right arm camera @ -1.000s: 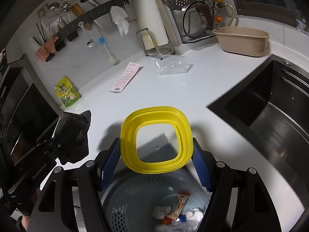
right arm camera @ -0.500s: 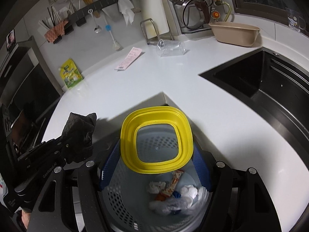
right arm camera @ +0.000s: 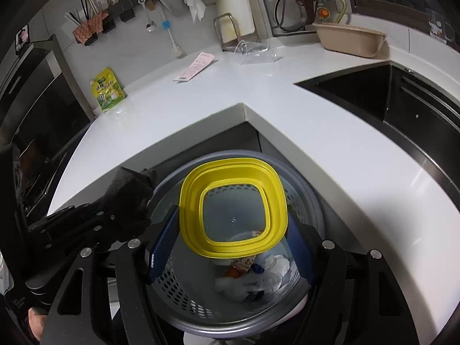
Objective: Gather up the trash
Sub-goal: 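Carry the yellow lid and grey cloth over the trash bin with both tools, then open both tools to drop the lid and cloth into the bin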
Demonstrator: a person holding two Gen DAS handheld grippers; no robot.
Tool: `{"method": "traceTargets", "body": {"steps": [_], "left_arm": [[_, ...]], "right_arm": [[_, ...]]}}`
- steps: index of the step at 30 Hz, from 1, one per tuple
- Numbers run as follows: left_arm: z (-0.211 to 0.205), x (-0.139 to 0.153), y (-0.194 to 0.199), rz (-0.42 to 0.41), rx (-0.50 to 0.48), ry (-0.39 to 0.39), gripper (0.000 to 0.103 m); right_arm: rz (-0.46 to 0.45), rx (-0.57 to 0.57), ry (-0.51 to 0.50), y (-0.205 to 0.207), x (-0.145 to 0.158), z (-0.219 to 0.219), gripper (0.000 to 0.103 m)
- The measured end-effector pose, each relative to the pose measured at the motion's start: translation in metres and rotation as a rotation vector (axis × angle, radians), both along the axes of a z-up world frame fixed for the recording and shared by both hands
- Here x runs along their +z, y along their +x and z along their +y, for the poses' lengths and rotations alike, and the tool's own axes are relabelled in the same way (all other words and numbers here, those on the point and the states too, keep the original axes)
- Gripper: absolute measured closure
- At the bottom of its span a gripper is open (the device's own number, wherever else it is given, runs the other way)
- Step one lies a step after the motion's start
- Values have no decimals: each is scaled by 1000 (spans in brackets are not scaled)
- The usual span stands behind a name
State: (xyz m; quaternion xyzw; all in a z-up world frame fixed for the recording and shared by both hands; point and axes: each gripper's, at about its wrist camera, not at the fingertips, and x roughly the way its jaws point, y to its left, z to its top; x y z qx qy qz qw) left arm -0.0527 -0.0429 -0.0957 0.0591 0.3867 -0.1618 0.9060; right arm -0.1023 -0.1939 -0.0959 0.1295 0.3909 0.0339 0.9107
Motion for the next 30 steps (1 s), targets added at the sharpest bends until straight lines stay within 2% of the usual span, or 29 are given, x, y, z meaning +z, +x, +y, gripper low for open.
{"method": "traceTargets", "body": {"steps": [8, 26, 30], "left_arm": [[-3, -13, 2, 65, -12, 6, 92], [-1, -30, 15, 123, -2, -4, 91], [1, -30, 18, 126, 8, -13, 88]], "right_arm": [[33, 12, 3, -2, -17, 1, 35], [112, 36, 5, 11, -45, 5, 34], [109, 36, 3, 12, -44, 5, 34]]}}
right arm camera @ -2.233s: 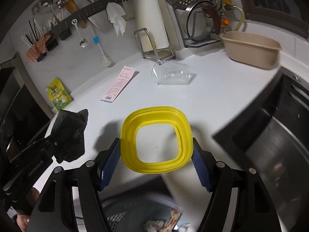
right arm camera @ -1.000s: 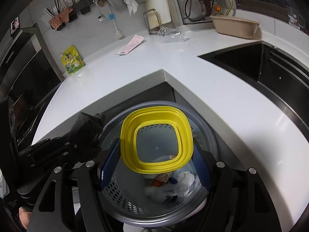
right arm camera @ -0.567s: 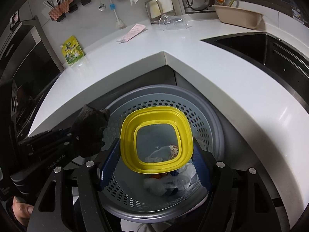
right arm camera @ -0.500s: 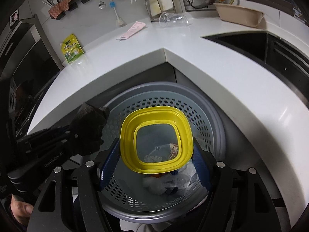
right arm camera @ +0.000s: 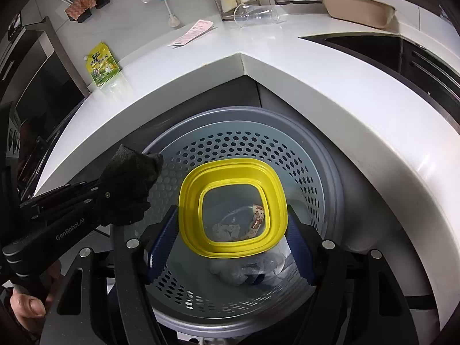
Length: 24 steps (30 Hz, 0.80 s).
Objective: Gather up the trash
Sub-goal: 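Open both tools to drop the lid and cloth into the bin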
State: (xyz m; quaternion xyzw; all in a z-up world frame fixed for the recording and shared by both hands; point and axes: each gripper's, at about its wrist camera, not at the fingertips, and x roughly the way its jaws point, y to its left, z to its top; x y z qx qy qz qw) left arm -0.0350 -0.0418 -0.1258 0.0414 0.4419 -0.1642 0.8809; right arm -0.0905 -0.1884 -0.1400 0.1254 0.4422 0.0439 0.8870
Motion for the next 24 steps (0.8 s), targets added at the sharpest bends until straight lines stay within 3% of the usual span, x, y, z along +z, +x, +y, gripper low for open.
{"method": "traceTargets", "body": {"steps": [4, 6, 8, 24], "left_arm": [[3, 0, 0, -6, 11, 1, 76], [5, 1, 0, -11, 21, -2, 62], [9, 3, 0, -20, 31, -13, 33], [16, 14, 1, -66, 62, -8, 25]], "right_arm": [[-2, -9, -8, 0, 1, -2, 33], [-1, -17, -1, 0, 1, -5, 30], [-1, -21, 13, 0, 2, -8, 24], [-42, -49, 19, -4, 11, -12, 24]]}}
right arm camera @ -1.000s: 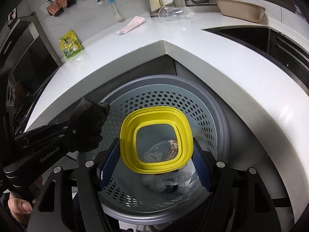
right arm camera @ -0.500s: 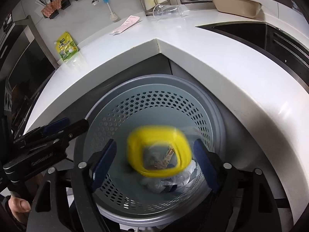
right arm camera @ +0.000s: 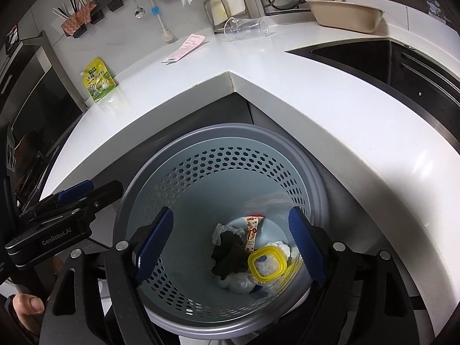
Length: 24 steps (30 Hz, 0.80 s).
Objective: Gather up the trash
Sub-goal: 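Open both tools to drop the lid and cloth into the bin, then move both tools back toward the pink receipt and clear cup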
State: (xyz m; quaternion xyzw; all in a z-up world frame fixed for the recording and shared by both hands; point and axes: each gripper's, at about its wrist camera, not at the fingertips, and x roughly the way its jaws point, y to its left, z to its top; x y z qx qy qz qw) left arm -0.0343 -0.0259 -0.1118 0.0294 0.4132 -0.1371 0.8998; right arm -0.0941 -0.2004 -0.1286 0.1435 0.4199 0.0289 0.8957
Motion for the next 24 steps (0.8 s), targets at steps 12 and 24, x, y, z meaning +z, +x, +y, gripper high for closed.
{"method": "traceTargets", "body": {"steps": [12, 24], "left_arm": [[4, 7, -2, -21, 10, -1, 20], [7, 36, 3, -90, 17, -27, 12]], "right_arm": [[-22, -3, 4, -3, 5, 0, 24], [-90, 21, -11, 1, 29, 0, 24]]}}
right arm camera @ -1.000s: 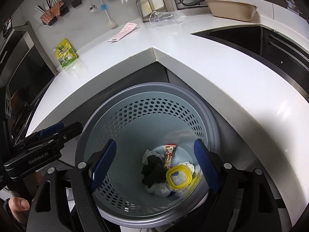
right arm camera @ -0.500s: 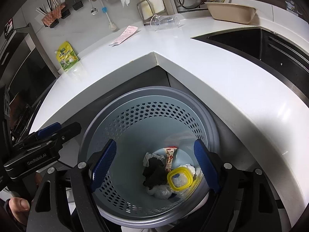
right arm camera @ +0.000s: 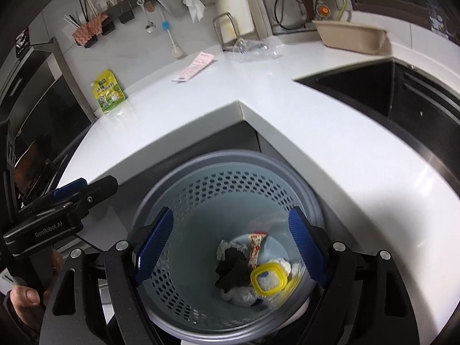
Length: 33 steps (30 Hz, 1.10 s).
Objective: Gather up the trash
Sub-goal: 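Move both tools back toward the pink receipt and clear cup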
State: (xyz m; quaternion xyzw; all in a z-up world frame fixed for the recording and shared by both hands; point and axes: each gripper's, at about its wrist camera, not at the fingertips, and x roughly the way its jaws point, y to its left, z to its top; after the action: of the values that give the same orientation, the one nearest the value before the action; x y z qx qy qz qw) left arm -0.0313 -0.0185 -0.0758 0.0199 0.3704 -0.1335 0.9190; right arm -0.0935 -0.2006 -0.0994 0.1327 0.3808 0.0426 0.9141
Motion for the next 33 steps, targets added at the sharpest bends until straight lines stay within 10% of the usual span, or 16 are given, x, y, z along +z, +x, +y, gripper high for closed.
{"method": "traceTargets", "body": {"steps": [20, 33], "left_arm": [[3, 85, 96, -175, 63, 23, 6], [-7, 83, 202, -132, 78, 51, 6]], "right_arm": [[-135, 66, -63, 102, 86, -17, 22], [-105, 80, -151, 223, 101, -55, 19]]}}
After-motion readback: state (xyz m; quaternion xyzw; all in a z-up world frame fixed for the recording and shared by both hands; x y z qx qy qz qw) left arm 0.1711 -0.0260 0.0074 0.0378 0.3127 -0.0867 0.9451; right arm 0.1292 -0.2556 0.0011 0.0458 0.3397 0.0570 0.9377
